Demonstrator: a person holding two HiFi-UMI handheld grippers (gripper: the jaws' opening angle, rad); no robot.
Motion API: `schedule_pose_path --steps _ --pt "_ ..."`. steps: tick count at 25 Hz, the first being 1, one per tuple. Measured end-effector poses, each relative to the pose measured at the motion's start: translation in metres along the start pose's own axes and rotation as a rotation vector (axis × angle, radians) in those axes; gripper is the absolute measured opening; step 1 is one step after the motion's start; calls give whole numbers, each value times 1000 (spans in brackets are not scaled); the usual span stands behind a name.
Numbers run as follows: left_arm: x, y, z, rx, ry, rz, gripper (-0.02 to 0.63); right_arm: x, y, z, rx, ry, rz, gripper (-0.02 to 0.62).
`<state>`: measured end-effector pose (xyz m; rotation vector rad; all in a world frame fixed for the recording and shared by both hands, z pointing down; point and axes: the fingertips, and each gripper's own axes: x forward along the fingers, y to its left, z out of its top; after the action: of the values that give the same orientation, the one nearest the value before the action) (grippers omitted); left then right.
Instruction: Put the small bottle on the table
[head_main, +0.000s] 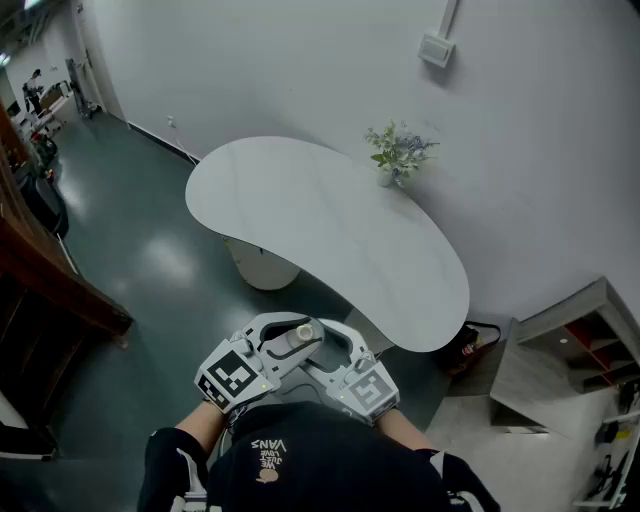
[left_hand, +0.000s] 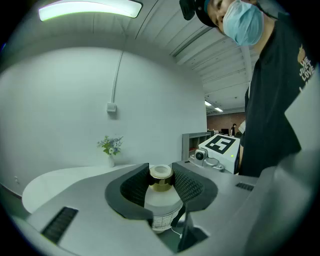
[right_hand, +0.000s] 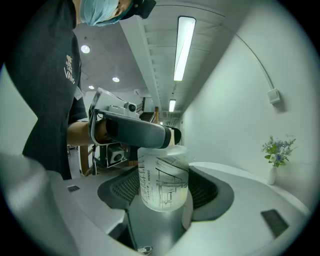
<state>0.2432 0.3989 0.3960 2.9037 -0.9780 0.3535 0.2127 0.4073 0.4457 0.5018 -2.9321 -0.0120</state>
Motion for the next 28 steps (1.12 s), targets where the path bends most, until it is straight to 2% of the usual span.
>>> schedule_pose_path --steps 8,10,12,17,23,28 --pt "-12 40 -6 -36 -11 -7 158 40 -8 8 54 2 37 270" --pt "-15 57 -8 -40 -13 -10 160 56 -14 8 41 5 37 270" --pt "-20 77 -11 -40 -14 -14 160 75 -22 8 24 6 37 270" --pt "-39 135 -18 -29 -4 -26 159 134 -35 18 88 18 24 270" --pt "-62 205 -24 9 9 -45 159 207 -58 29 51 -12 -11 270" --pt "-68 251 -30 -5 6 -48 159 248 -77 29 43 8 -12 270"
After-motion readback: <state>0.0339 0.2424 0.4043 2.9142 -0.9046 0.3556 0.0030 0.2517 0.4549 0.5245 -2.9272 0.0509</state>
